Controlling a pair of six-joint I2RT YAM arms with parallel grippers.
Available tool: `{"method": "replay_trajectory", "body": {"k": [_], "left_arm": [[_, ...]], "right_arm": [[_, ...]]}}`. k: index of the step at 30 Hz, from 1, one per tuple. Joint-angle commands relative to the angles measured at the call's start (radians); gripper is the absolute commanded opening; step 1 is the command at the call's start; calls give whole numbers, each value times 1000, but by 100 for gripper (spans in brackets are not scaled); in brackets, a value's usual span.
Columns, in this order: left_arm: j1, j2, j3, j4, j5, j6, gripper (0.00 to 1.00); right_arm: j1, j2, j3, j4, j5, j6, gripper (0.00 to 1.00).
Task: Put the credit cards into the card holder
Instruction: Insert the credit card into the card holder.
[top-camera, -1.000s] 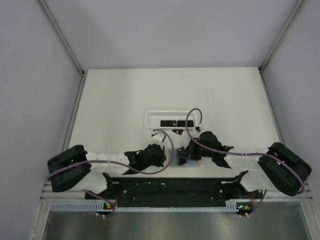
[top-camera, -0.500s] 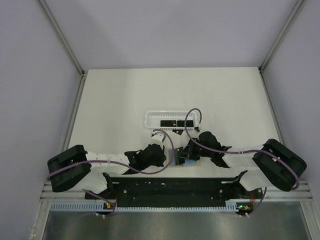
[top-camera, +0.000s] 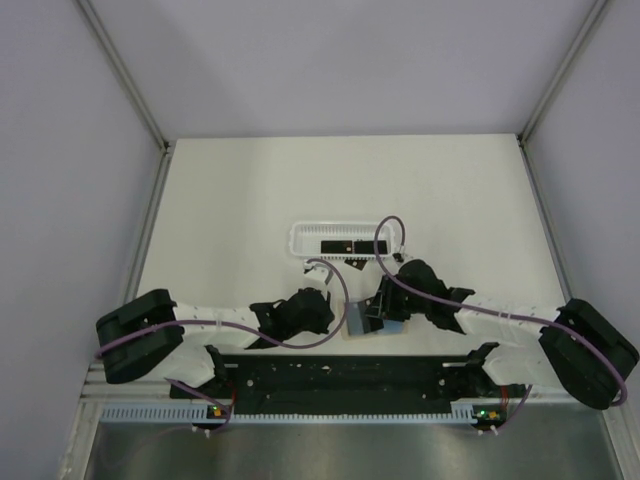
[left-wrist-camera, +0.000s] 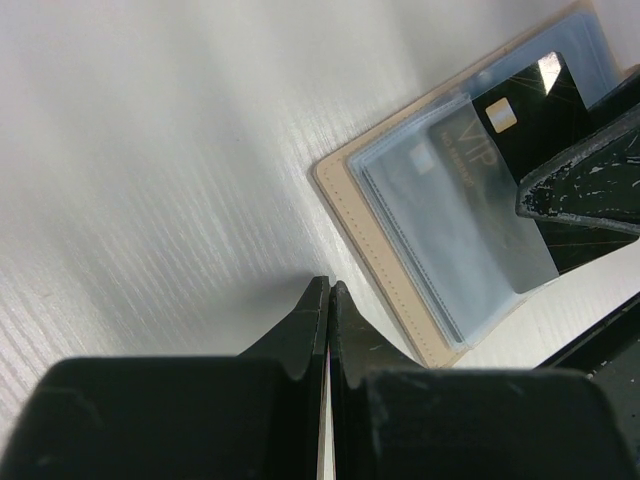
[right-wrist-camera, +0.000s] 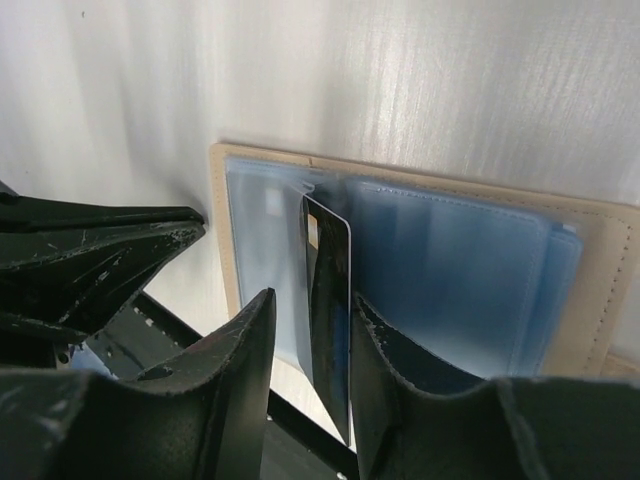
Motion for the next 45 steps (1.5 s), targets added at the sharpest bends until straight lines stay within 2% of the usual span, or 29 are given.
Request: {"method": "replay_trajectory", "body": {"k": [1, 12, 16, 19, 24, 27, 30, 34, 45], "left_arm": [[-1, 20, 12, 14, 14, 5, 0], [-1, 20, 14, 15, 17, 8, 0], [-1, 26, 20, 15, 20, 8, 0], [-1, 29, 23, 14, 23, 11, 0], [-1, 30, 28, 14, 23, 13, 0], [-1, 29, 29, 12, 21, 13, 0], [-1, 27, 29, 7, 21, 15, 0], [-1, 26, 28, 10, 23, 13, 0], [-1, 29, 25, 18, 24, 14, 0]], "right_arm": [[2, -21, 52, -111, 49, -42, 35], [8, -57, 83, -221, 112, -64, 36], [12, -49, 78, -209, 112, -61, 19], [12, -29, 66, -171, 92, -55, 10], [13, 17, 55, -93, 35, -42, 9], [16, 25, 65, -93, 31, -45, 11], [18, 6, 83, -131, 41, -56, 22], [18, -34, 104, -206, 84, -73, 30], [18, -90, 140, -343, 146, -94, 35]]}}
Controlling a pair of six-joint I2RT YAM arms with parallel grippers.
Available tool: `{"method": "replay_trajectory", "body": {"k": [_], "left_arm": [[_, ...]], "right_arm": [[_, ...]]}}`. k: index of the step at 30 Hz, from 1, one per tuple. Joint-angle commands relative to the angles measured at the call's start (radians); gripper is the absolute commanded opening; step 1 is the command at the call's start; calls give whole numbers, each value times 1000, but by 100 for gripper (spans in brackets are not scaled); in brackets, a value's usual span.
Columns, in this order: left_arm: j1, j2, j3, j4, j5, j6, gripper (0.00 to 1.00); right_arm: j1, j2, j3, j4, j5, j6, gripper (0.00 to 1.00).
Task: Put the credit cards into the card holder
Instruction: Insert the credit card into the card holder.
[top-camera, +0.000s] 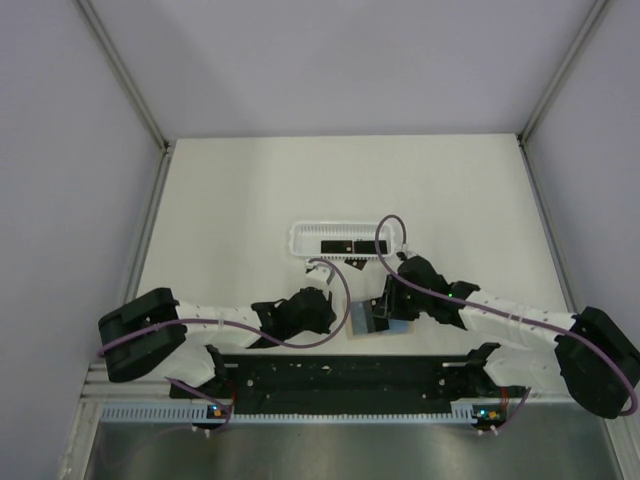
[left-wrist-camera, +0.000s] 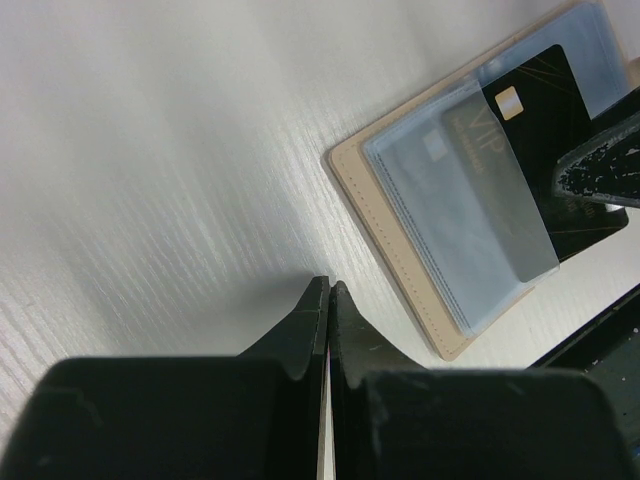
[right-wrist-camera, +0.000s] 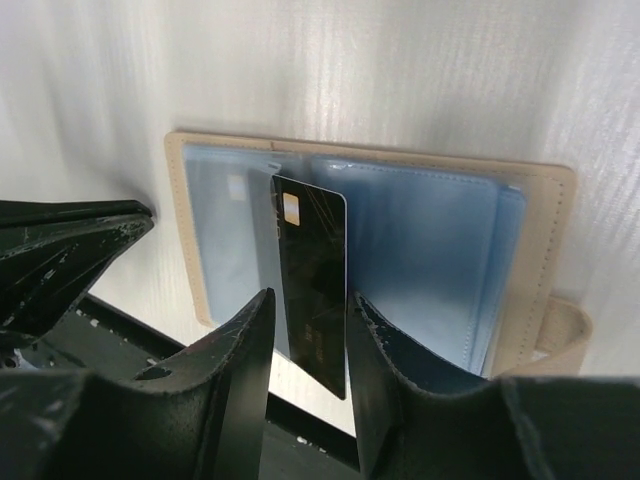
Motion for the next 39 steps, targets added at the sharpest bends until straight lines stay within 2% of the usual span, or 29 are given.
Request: {"method": "replay_trajectory", "body": {"k": [1, 20, 39], "left_arm": [[-1, 12, 18, -1, 7, 12, 0], [-1, 38, 36, 13, 33, 28, 0], [-1, 63, 41, 27, 44, 24, 0]], "right_arm": [[8, -30, 50, -67, 56, -24, 35], [8, 19, 45, -30, 82, -33, 29], [28, 88, 28, 83, -4, -2, 25]]}}
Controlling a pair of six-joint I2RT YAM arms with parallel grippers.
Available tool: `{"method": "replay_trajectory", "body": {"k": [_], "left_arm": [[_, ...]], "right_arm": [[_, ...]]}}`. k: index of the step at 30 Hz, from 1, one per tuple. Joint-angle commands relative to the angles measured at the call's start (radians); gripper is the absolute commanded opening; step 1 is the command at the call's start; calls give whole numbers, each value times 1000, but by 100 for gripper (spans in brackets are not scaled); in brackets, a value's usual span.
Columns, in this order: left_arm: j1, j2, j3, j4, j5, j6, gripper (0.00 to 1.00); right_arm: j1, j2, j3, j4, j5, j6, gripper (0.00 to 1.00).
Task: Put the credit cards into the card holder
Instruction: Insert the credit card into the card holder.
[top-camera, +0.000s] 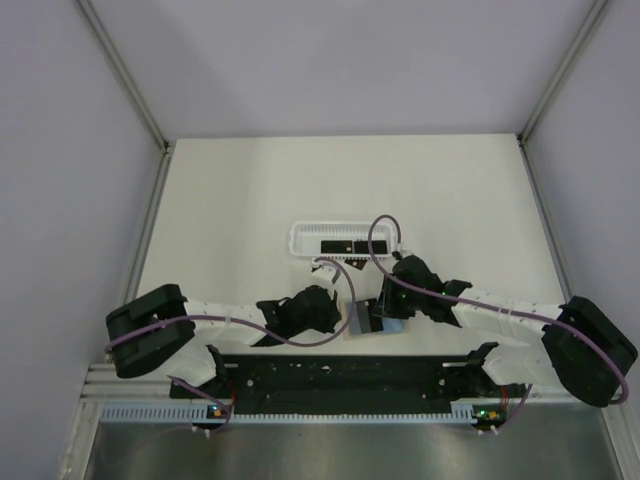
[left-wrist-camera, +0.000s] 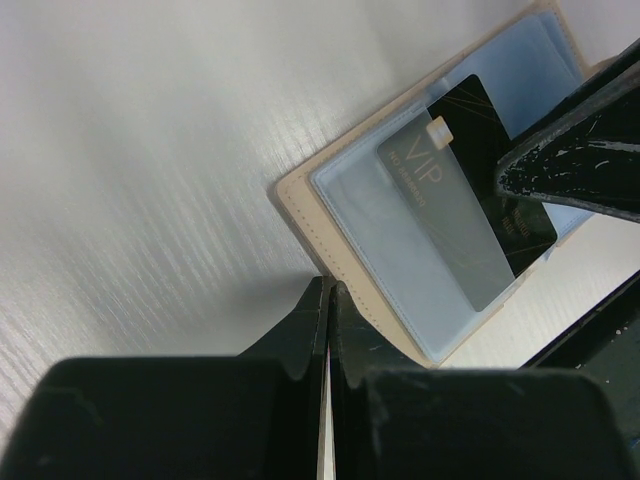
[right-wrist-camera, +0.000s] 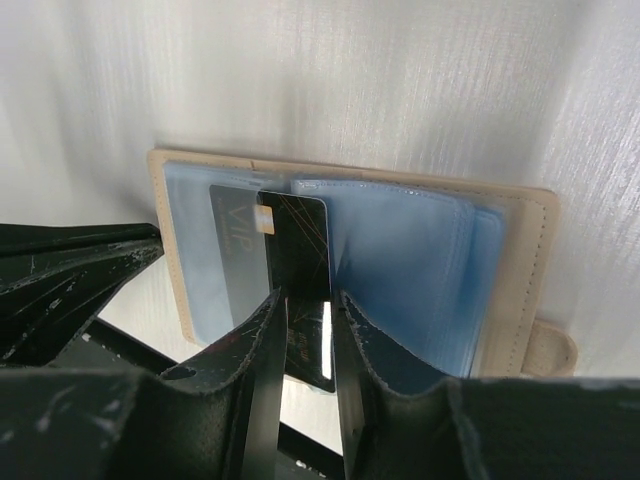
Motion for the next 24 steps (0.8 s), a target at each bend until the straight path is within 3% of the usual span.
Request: {"method": "replay_trajectory", "body": {"k": [1, 24], "left_arm": [[-1, 15, 14, -10, 12, 9, 0], [-1, 10, 13, -10, 14, 10, 0]], "right_arm": [[20, 18, 17, 39, -30, 14, 24], [97, 121, 74, 107, -68, 36, 23]]}}
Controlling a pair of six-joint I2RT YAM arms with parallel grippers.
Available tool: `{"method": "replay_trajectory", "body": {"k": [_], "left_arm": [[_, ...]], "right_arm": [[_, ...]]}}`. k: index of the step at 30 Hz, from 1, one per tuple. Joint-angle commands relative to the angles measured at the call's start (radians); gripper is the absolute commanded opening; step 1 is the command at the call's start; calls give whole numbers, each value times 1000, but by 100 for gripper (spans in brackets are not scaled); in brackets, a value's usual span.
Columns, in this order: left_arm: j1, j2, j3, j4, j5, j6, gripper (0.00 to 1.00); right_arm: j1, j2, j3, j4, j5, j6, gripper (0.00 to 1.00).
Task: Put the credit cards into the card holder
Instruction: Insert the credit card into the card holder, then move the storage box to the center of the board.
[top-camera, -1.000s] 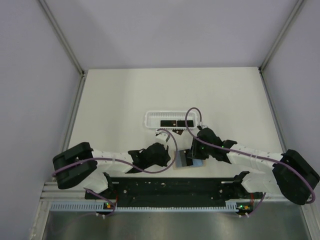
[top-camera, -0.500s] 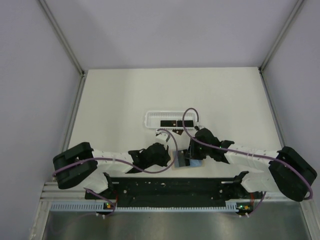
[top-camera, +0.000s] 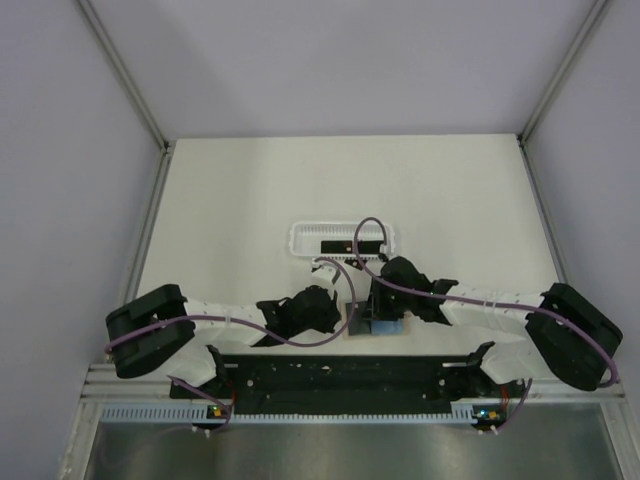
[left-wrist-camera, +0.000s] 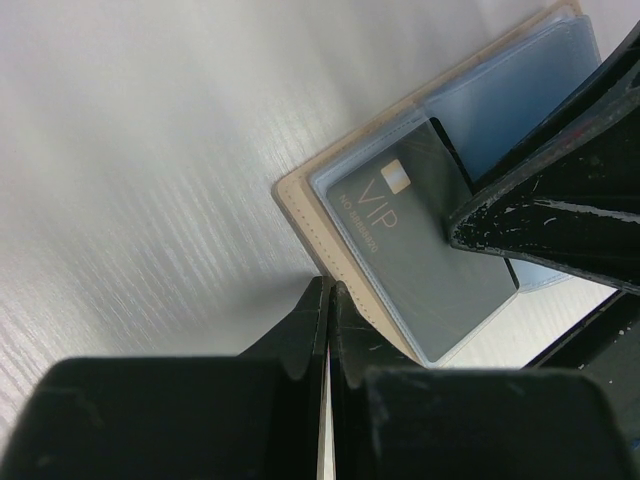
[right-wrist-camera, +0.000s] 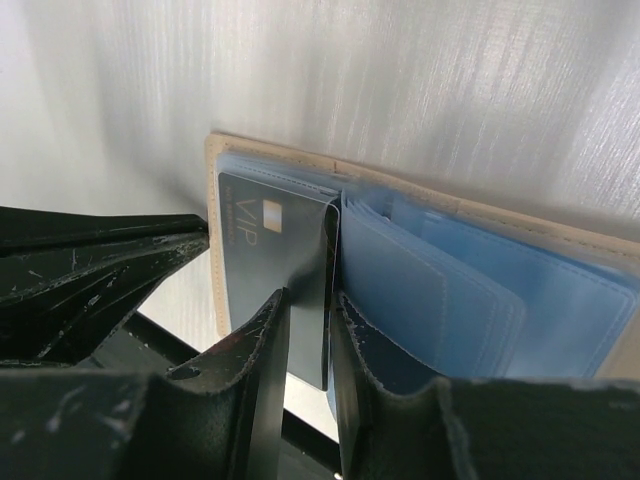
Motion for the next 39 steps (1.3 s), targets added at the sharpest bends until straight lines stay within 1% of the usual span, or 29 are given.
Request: {"method": "replay_trajectory", "body": {"k": [1, 2, 9, 16, 23, 26, 29, 32, 33, 35, 37, 39], "left_arm": [[-1, 10, 11, -13, 14, 7, 0], [-1, 10, 13, -15, 14, 10, 0], [-1, 1, 14, -24, 2, 8, 0], [-1, -23, 8, -43, -21, 8, 0], [5, -66, 4, -70, -53, 8, 0], [31, -109, 1, -82, -58, 11, 0], [91, -158, -7, -81, -35, 13, 0], [158, -189, -2, -61, -1, 31, 5], [174, -189, 8, -61, 0, 42, 8], [192, -174, 42, -67, 2, 69, 10], [209, -140, 79, -67, 6, 88, 9], [224, -97, 116, -63, 25, 94, 6]], "right_arm": [[31, 23, 42, 19, -18, 2, 23], [36, 22, 45, 10, -9, 0, 23], [36, -61, 71, -97, 85, -32, 31], [36, -122, 107, -190, 172, -67, 33], [34, -170, 137, -277, 277, -95, 34], [25, -190, 154, -297, 317, -112, 34], [-15, -192, 176, -305, 318, -134, 35], [-74, -178, 203, -306, 312, -153, 35], [-90, -169, 217, -305, 309, -164, 35], [-114, -129, 251, -299, 312, -191, 35], [-137, -77, 292, -297, 311, -222, 34], [-148, -28, 327, -295, 304, -242, 33]]}}
